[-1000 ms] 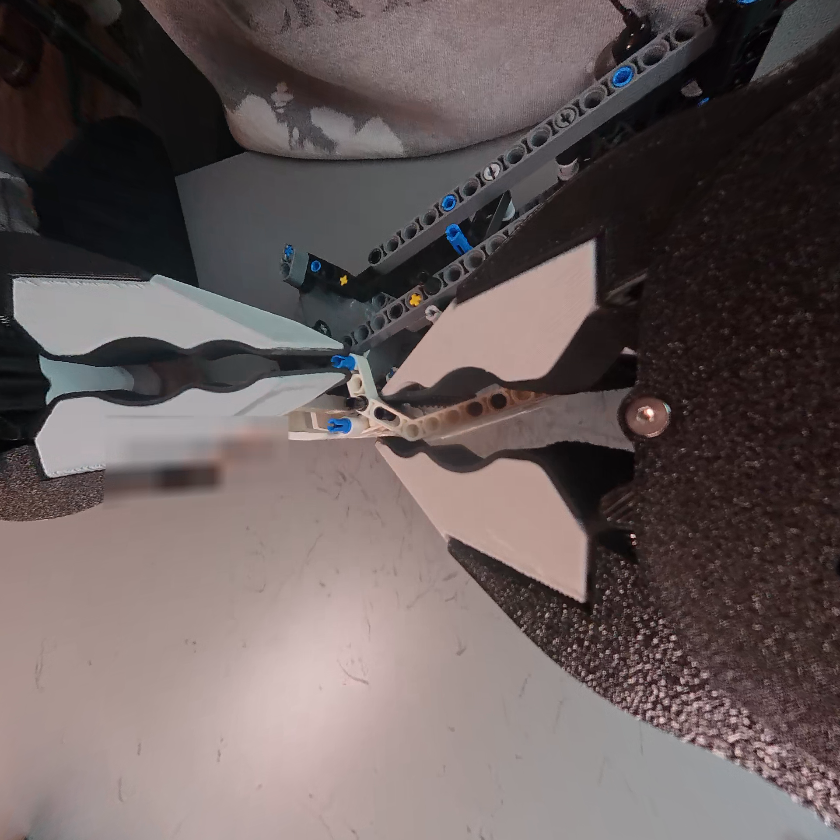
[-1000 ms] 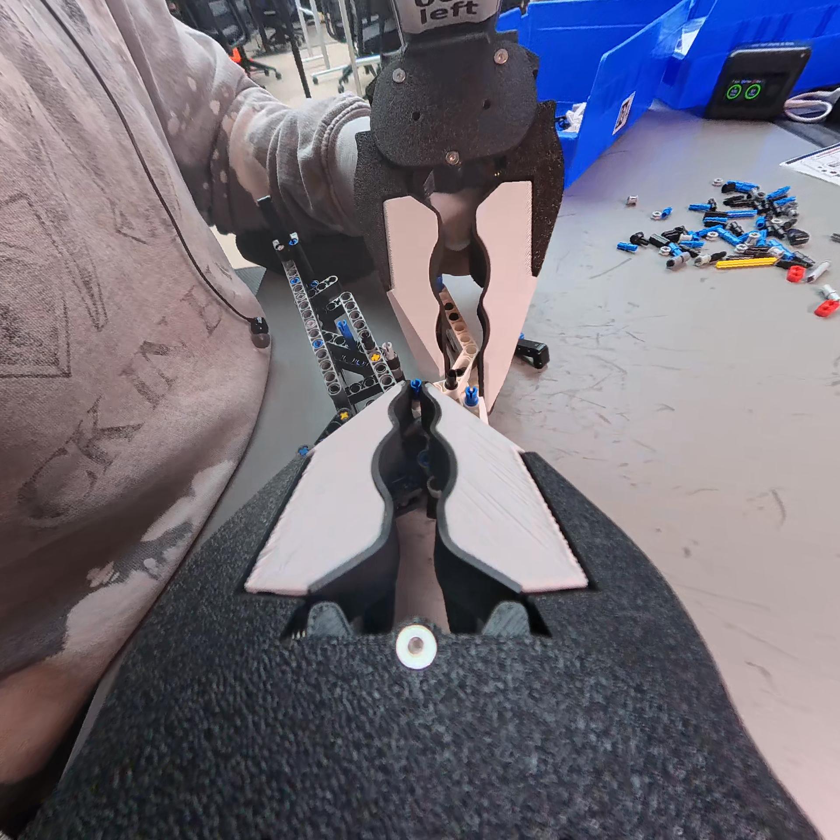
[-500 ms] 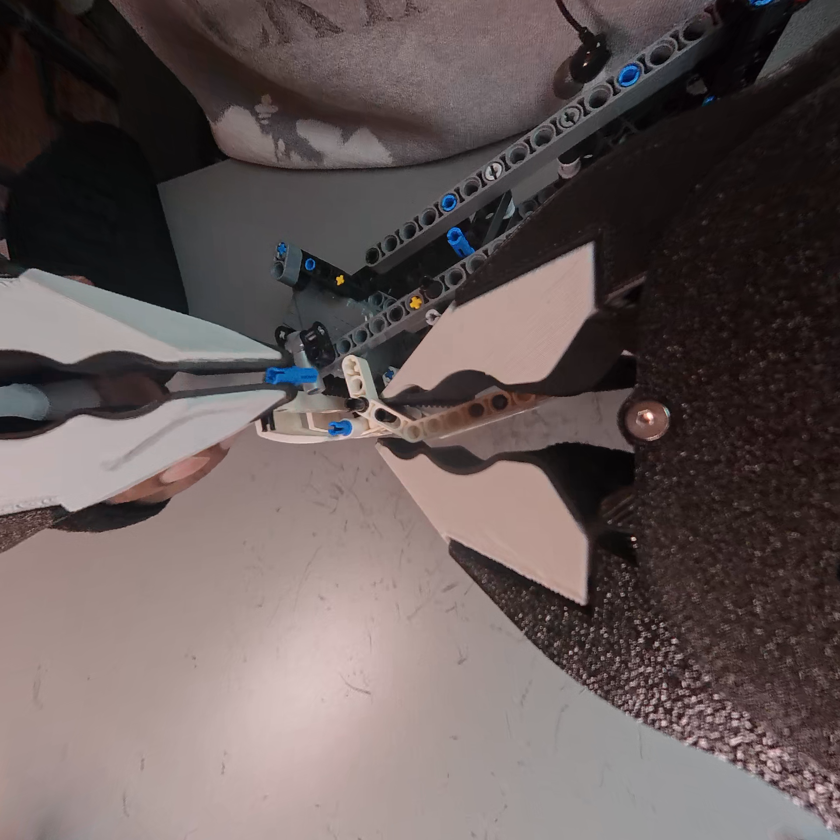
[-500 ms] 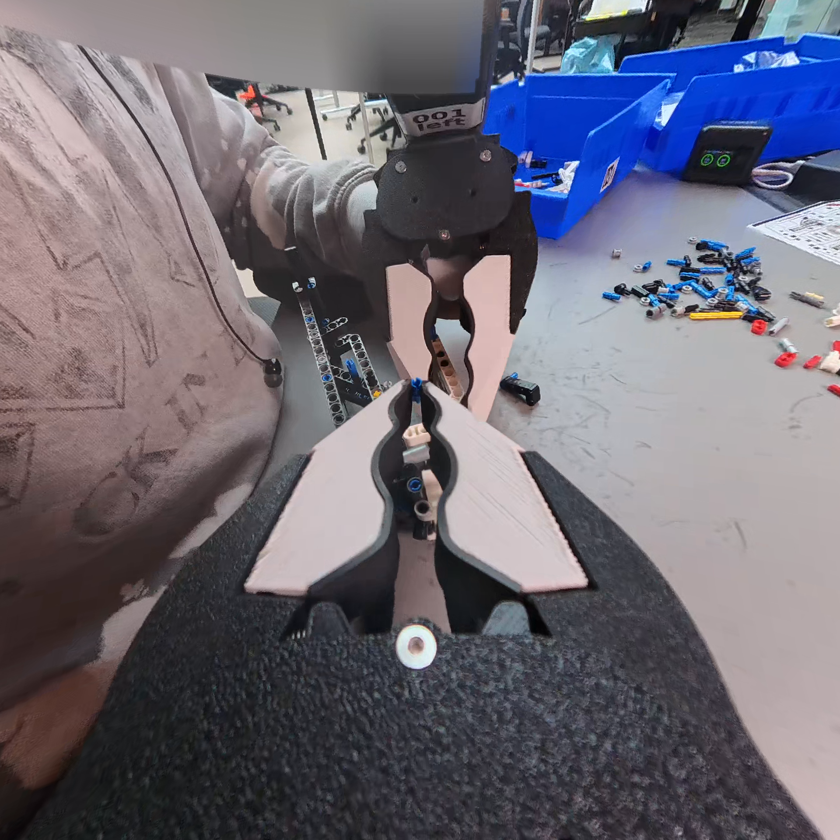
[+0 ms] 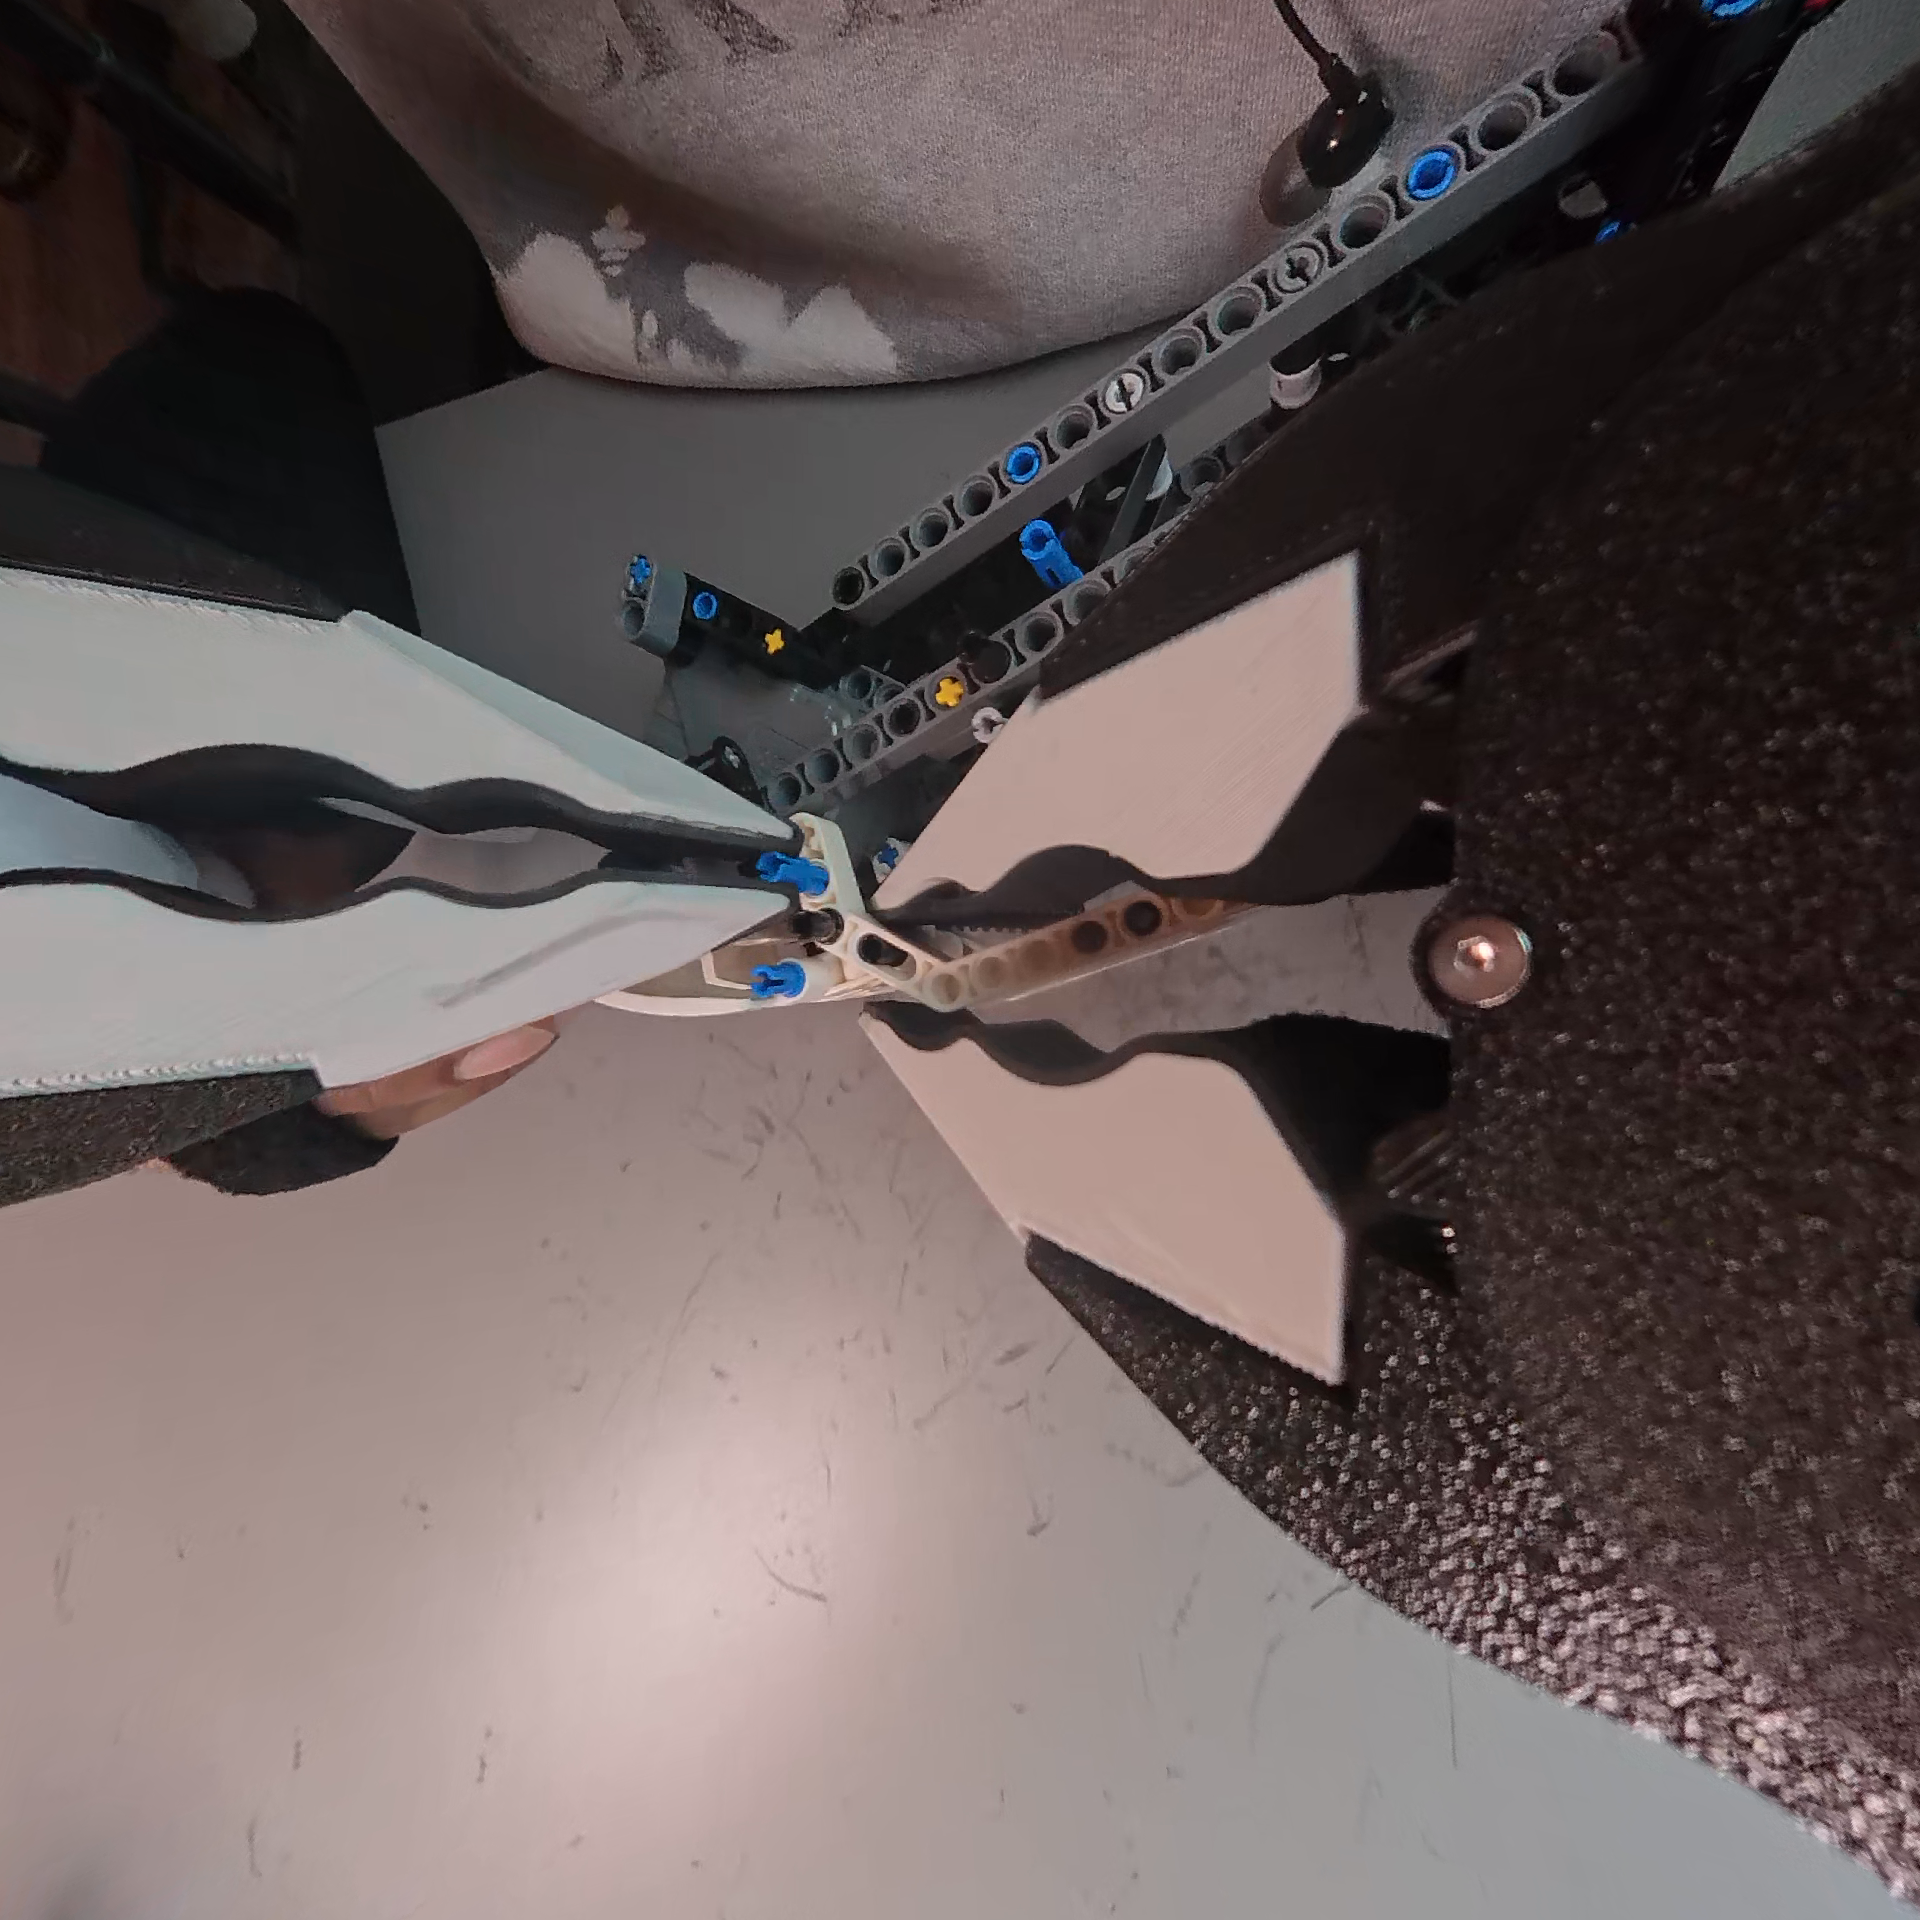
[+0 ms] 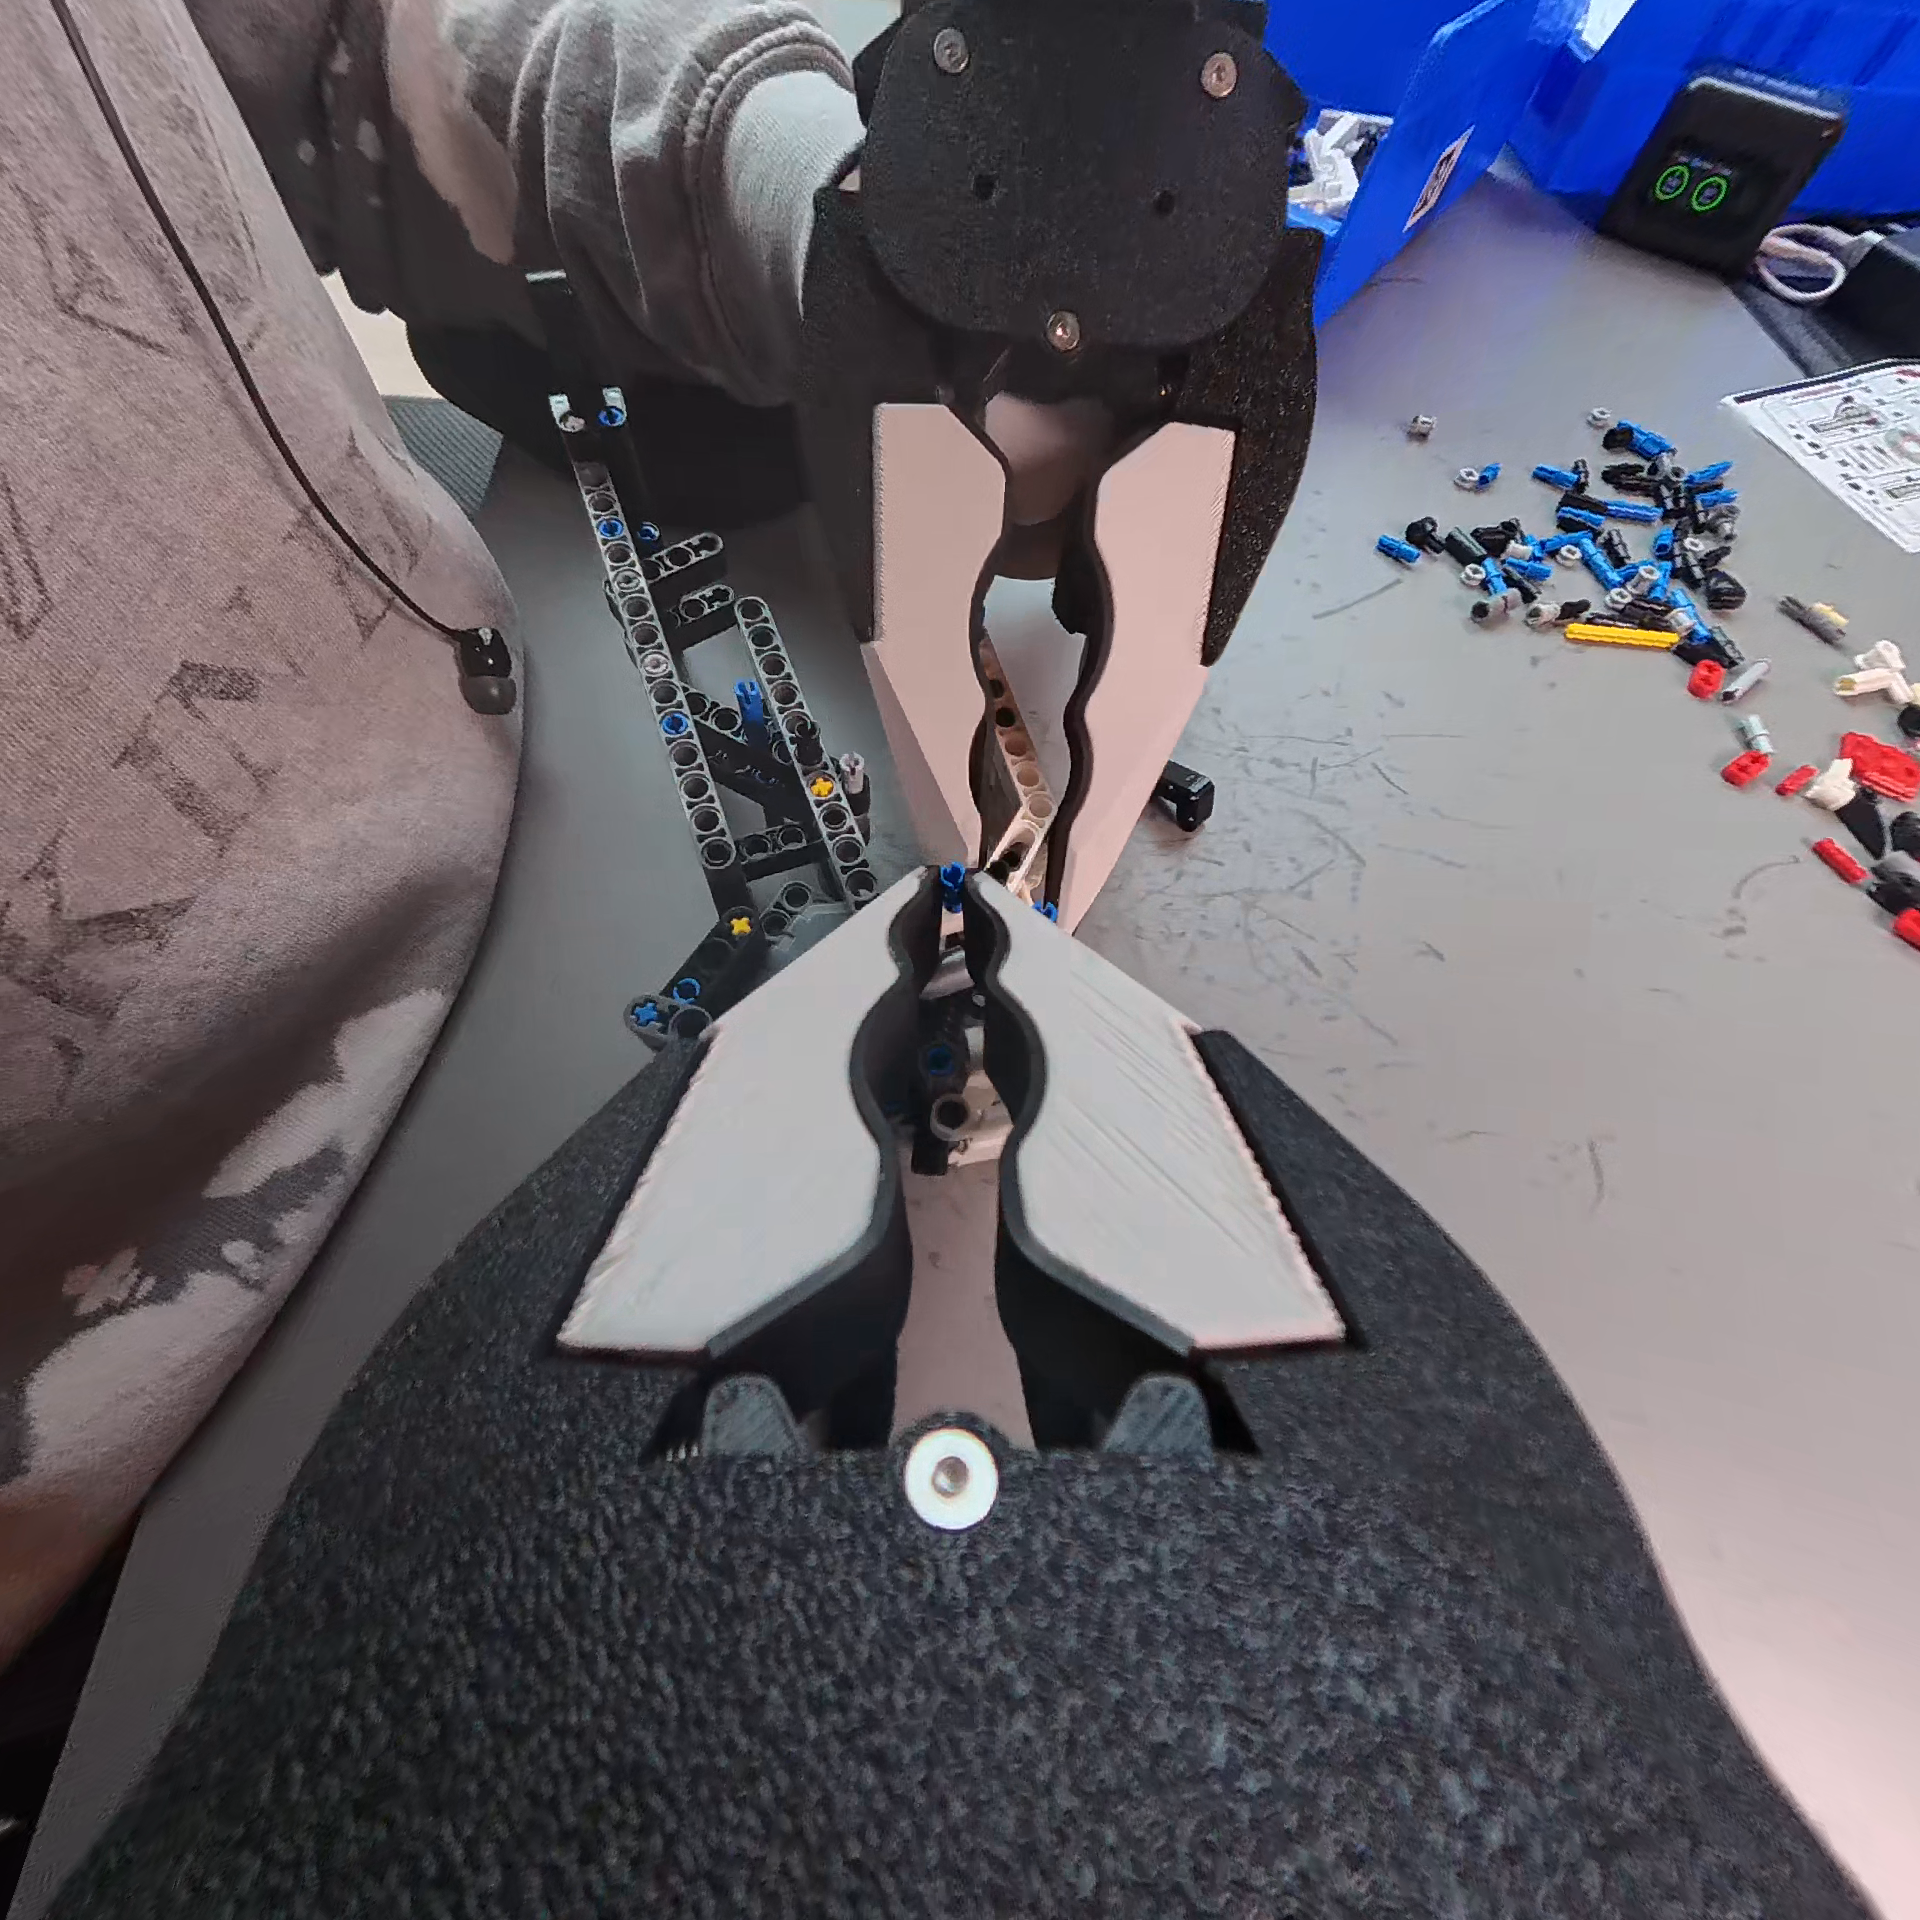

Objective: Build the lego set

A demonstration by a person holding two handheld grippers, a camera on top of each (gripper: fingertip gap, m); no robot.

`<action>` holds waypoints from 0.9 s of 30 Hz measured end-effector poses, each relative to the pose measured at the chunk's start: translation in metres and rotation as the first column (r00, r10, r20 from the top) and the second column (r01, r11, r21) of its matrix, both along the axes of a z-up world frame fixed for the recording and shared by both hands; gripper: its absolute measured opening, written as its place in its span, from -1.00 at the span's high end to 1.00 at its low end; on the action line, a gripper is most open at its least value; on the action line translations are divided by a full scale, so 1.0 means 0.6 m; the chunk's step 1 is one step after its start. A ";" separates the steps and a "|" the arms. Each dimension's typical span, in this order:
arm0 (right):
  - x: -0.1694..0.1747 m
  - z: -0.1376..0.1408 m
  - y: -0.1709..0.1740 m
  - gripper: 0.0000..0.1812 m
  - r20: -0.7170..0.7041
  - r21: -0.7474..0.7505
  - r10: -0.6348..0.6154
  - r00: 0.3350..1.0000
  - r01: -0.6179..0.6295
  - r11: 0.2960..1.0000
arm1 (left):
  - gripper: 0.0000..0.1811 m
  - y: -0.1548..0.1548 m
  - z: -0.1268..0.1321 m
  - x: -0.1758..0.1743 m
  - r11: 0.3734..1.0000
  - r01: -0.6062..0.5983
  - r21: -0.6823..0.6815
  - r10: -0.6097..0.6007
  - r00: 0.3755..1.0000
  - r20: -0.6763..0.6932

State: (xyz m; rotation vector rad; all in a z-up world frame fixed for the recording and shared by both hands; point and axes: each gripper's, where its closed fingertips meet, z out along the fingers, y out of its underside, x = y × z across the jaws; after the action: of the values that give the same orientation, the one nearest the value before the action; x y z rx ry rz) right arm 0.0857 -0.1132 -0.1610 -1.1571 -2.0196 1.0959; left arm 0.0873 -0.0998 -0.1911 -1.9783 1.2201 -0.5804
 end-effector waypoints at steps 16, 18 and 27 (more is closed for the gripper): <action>0.000 -0.010 0.002 0.97 0.272 0.007 -0.011 0.962 0.010 1.000 | 0.86 0.000 0.000 -0.002 1.000 -0.019 -0.002 0.019 1.000 0.002; 0.000 -0.010 0.002 0.97 0.278 0.015 -0.018 0.960 0.015 1.000 | 0.86 0.000 0.000 -0.003 1.000 -0.020 -0.007 0.020 1.000 0.008; 0.000 -0.009 0.001 0.96 0.272 0.001 -0.049 0.961 0.051 0.999 | 0.85 0.000 0.000 -0.003 1.000 -0.021 -0.012 0.021 1.000 0.017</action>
State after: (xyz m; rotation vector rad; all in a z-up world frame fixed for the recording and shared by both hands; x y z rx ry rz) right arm 0.0854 -0.1125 -0.1663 -1.4206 -2.1789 0.9614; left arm 0.0853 -0.0999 -0.1909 -1.9894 1.1868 -0.5945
